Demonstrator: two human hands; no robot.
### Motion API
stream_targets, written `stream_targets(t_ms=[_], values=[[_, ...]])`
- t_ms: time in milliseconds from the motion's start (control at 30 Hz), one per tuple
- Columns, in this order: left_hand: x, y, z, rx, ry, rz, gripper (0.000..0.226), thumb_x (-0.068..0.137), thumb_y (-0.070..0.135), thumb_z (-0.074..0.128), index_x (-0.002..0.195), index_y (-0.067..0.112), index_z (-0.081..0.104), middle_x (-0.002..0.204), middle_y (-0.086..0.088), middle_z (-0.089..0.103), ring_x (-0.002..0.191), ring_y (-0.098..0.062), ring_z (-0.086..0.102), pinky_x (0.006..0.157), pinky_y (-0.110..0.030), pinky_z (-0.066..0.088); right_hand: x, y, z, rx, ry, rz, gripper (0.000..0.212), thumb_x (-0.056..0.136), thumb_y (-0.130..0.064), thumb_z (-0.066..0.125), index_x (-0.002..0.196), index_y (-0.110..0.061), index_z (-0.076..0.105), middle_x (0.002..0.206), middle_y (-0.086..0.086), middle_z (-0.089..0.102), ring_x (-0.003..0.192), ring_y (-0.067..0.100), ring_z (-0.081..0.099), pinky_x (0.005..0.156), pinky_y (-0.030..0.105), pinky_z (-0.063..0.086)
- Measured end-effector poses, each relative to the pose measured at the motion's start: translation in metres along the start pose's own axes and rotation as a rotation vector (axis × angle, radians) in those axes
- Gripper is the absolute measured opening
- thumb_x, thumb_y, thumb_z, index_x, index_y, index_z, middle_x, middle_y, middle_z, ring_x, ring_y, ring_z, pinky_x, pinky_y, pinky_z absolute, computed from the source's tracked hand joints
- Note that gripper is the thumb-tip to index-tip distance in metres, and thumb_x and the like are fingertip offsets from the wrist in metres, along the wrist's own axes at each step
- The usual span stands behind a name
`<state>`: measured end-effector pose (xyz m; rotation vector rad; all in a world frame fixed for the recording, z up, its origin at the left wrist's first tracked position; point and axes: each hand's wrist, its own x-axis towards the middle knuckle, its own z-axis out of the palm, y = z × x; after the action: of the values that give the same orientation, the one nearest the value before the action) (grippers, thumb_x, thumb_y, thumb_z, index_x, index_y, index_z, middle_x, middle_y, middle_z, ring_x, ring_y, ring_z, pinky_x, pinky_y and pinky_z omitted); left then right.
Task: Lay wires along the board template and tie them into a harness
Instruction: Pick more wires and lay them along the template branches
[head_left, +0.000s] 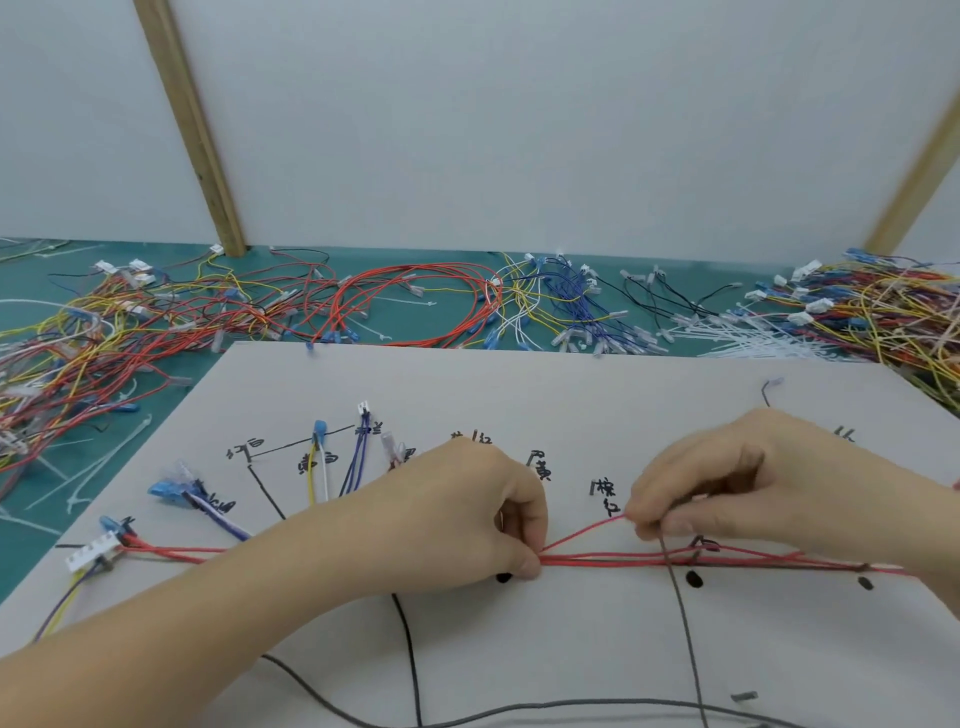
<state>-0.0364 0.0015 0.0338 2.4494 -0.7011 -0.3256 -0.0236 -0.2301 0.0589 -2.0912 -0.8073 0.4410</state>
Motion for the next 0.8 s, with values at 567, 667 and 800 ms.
stream_targets(t_ms=[567, 667, 800], values=[[-0.005, -0.004, 0.007, 0.023, 0.121, 0.043, 0.026, 0.077, 0.037, 0.068, 0.086, 0.042, 0.044, 0.079, 0.019, 0.053, 0.068, 0.01, 0.049, 0.064, -0.009, 0.039, 0.05, 0.008, 0.012, -0.135, 0.132, 0.344, 0.018, 0.081, -0.008, 0.067, 0.067, -0.02, 0.07, 0.048, -0.012, 0.062, 0.045, 0.001, 0.056, 0.051, 0.009, 0.042], [-0.006, -0.005, 0.007, 0.079, 0.139, 0.14, 0.049, 0.08, 0.038, 0.063, 0.11, 0.059, 0.03, 0.087, 0.021, 0.047, 0.071, 0.012, 0.048, 0.069, -0.006, 0.036, 0.05, 0.008, 0.009, -0.097, 0.131, 0.356, 0.019, 0.08, -0.005, 0.067, 0.067, -0.018, 0.072, 0.05, -0.009, 0.064, 0.048, 0.006, 0.059, 0.052, 0.013, 0.046], [-0.009, -0.005, 0.009, 0.147, 0.187, 0.26, 0.025, 0.088, 0.039, 0.051, 0.112, 0.042, 0.054, 0.08, 0.023, 0.042, 0.074, 0.029, 0.036, 0.07, 0.003, 0.027, 0.046, 0.008, 0.006, 0.008, 0.2, 0.326, 0.017, 0.081, -0.004, 0.066, 0.069, -0.014, 0.072, 0.056, -0.005, 0.065, 0.052, 0.007, 0.06, 0.055, 0.017, 0.052]])
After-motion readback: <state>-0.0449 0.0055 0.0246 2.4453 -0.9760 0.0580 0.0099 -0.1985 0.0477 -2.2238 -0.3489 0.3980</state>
